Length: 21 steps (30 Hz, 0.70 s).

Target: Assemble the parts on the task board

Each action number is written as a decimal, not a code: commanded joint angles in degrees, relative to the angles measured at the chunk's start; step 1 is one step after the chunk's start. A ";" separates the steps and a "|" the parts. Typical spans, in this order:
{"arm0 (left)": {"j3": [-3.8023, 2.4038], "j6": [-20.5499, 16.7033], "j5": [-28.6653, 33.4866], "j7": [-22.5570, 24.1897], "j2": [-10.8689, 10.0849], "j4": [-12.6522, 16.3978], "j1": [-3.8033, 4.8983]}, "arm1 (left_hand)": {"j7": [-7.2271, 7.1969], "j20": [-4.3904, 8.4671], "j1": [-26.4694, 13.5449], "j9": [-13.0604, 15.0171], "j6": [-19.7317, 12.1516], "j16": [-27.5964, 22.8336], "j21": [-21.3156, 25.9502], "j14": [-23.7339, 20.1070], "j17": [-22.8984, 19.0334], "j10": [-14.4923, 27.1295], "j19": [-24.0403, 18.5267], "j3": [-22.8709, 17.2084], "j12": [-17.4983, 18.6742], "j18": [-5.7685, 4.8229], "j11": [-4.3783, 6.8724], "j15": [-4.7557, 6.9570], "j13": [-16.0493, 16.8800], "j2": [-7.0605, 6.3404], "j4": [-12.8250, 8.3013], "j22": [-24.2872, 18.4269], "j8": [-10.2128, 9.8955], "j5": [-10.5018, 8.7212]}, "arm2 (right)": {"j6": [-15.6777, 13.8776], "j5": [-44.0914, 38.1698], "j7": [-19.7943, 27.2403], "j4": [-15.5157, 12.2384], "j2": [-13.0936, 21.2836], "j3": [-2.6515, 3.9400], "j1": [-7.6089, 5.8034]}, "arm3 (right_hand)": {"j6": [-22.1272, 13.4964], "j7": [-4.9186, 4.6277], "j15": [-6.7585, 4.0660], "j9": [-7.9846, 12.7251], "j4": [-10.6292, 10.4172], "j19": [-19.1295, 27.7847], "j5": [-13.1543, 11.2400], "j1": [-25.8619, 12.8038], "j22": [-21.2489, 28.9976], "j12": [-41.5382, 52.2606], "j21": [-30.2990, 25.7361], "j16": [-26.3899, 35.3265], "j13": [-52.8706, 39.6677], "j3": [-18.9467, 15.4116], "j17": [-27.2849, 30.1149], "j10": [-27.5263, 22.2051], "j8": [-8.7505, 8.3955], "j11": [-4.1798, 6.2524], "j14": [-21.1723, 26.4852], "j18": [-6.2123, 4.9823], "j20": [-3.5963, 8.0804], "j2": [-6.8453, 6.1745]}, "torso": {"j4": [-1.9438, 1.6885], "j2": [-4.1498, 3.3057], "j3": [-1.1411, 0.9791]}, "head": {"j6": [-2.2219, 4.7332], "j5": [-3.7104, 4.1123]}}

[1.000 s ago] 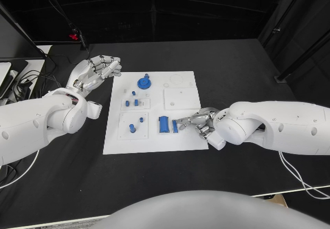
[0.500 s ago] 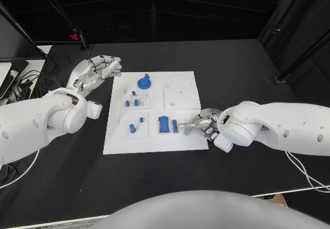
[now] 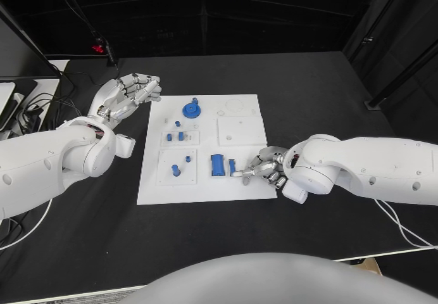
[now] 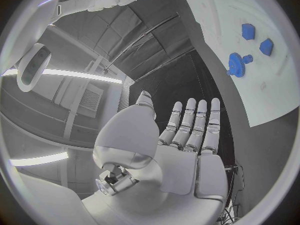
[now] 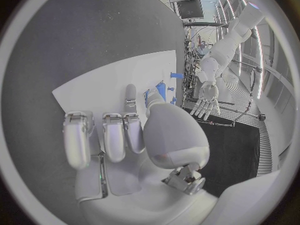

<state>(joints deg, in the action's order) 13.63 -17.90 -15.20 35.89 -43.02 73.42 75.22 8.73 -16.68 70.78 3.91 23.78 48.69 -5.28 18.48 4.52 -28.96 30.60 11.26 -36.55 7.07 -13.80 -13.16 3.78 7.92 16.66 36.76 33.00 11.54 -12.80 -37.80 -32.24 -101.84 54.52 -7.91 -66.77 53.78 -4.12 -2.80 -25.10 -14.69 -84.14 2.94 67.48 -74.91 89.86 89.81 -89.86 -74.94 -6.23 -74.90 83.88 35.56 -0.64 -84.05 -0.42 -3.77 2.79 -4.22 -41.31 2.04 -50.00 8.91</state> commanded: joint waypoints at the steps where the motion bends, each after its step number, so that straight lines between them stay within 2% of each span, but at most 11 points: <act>1: -0.06 0.34 0.16 0.36 0.00 0.11 0.07 | 7.59 0.12 0.01 -0.06 -0.47 0.20 -0.27 0.34 -0.06 -0.34 -0.18 0.29 -0.17 -0.19 -0.03 -0.01 -0.06 0.44 0.00 -0.05 0.23 0.36 | 0.53 -1.45 0.03 0.12 -0.25 0.02 -0.07 | 0.02 0.43 -0.35 -0.26 -0.36 -5.86 -0.27 0.16 -15.09 0.14 0.19 -0.14 -15.06 -0.66 -15.10 6.12 0.37 0.48 -5.95 0.42 0.46 0.60 | -0.01 0.00 0.00 | 0.00 -0.11; 10: -0.06 0.36 0.16 0.36 0.03 0.10 0.07 | 7.59 0.12 0.01 -0.06 -0.47 0.20 -0.27 0.34 -0.06 -0.34 -0.18 0.29 -0.17 -0.19 -0.03 -0.01 -0.06 0.44 0.00 -0.05 0.23 0.36 | -0.02 -1.50 0.07 0.75 -1.10 0.02 -0.07 | -0.02 0.59 -0.49 -0.65 -0.96 -5.86 -0.25 0.90 -15.09 0.14 0.19 -0.14 -15.06 -1.12 -15.10 6.12 0.59 0.63 -5.95 0.42 0.61 1.60 | 0.04 0.05 0.00 | 0.00 0.00; 18: -0.06 0.37 0.16 0.36 0.06 0.08 0.07 | 7.59 0.12 0.01 -0.06 -0.47 0.20 -0.27 0.34 -0.06 -0.34 -0.18 0.29 -0.17 -0.19 -0.03 -0.01 -0.06 0.44 0.00 -0.05 0.23 0.36 | -0.25 -1.51 0.07 1.57 -1.80 0.02 -0.07 | -0.05 0.72 -0.56 -1.07 -1.29 -5.86 -0.16 2.79 -15.09 0.14 0.19 -0.14 -15.06 -0.79 -15.10 6.12 0.68 0.75 -5.95 0.42 0.71 4.17 | -0.01 0.08 -0.01 | 0.00 0.03; 20: -0.06 0.37 0.16 0.35 0.06 0.08 0.07 | 7.59 0.12 0.01 -0.06 -0.47 0.20 -0.27 0.34 -0.06 -0.34 -0.18 0.29 -0.17 -0.19 -0.03 -0.01 -0.06 0.44 0.00 -0.05 0.23 0.36 | -0.13 -1.51 0.01 1.65 -1.88 0.02 -0.07 | -0.11 0.77 -0.57 -1.23 -1.01 -5.86 -0.06 4.06 -15.09 0.14 0.19 -0.14 -15.06 -0.56 -15.10 6.12 0.64 0.75 -5.95 0.42 0.72 4.99 | 0.01 0.07 0.00 | 0.00 0.03; 21: -0.06 0.37 0.16 0.35 0.06 0.08 0.07 | 7.59 0.12 0.01 -0.06 -0.47 0.20 -0.27 0.34 -0.06 -0.34 -0.18 0.29 -0.17 -0.19 -0.03 -0.01 -0.06 0.44 0.00 -0.05 0.23 0.36 | 0.06 -1.51 -0.05 1.68 -1.93 0.02 -0.07 | -0.22 0.87 -0.57 -1.38 -0.18 -5.86 0.88 5.87 -15.09 0.14 0.19 -0.14 -15.06 -0.18 -15.10 6.12 0.58 0.85 -5.95 0.42 0.72 5.44 | 0.02 0.06 0.02 | 0.00 0.01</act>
<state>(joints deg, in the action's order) 13.63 -17.90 -15.20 35.88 -43.01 73.43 75.20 8.73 -16.68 70.78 3.91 23.78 48.68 -5.28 18.48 4.52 -28.96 30.60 11.26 -36.55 7.07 -13.80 -13.16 3.78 7.92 16.66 36.76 33.00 11.54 -12.80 -38.98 -32.19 -100.33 52.64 -7.87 -66.80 53.68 -3.60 -2.99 -26.39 -15.34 -83.94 3.09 72.15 -74.91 89.88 89.81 -89.86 -75.05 -6.66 -74.90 83.89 35.92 -0.25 -83.84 -0.42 -3.58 7.74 -4.19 -41.24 2.04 -50.00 8.94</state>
